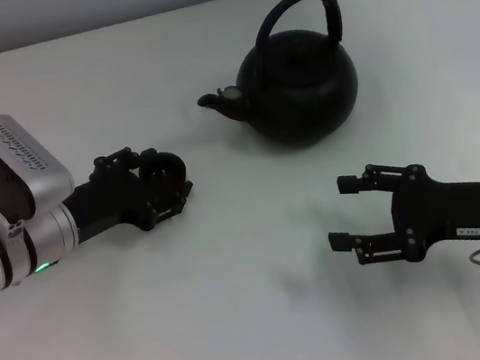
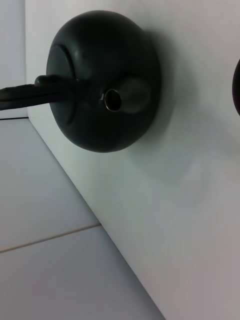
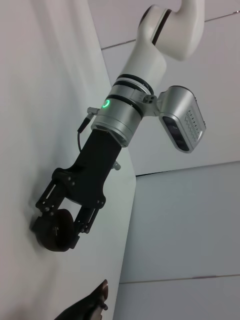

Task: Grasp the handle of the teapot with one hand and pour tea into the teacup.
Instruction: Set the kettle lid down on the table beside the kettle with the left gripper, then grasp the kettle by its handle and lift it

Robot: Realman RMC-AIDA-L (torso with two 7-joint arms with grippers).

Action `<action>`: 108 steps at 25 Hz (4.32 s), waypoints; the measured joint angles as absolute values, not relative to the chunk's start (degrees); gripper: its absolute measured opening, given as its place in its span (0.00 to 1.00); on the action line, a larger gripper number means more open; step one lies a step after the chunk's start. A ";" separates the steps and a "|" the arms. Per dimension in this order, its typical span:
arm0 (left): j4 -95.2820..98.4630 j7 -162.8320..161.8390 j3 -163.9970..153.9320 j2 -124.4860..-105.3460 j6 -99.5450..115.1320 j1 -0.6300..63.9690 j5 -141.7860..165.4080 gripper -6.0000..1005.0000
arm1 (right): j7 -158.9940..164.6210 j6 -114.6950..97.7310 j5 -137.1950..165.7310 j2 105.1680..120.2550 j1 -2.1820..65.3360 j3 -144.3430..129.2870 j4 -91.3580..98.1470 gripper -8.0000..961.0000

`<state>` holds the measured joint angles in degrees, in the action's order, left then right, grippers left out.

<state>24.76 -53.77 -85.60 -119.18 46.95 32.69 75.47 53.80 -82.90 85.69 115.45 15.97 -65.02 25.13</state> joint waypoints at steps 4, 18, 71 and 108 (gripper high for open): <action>24.88 -54.19 -85.59 -119.18 46.87 32.70 75.48 0.70 | 53.72 -82.87 85.69 115.48 15.97 -65.04 25.14 0.86; 25.16 -54.91 -85.48 -119.04 47.62 32.60 75.50 0.79 | 53.49 -82.78 85.69 115.49 15.93 -65.03 25.13 0.86; 40.10 -61.62 -83.59 -116.77 52.64 18.19 81.62 0.80 | 50.18 -63.47 85.48 119.39 29.97 -32.39 20.43 0.86; 40.17 -61.61 -83.58 -116.81 52.65 17.76 81.65 0.80 | 48.43 -57.67 85.66 119.35 33.74 -34.45 18.38 0.12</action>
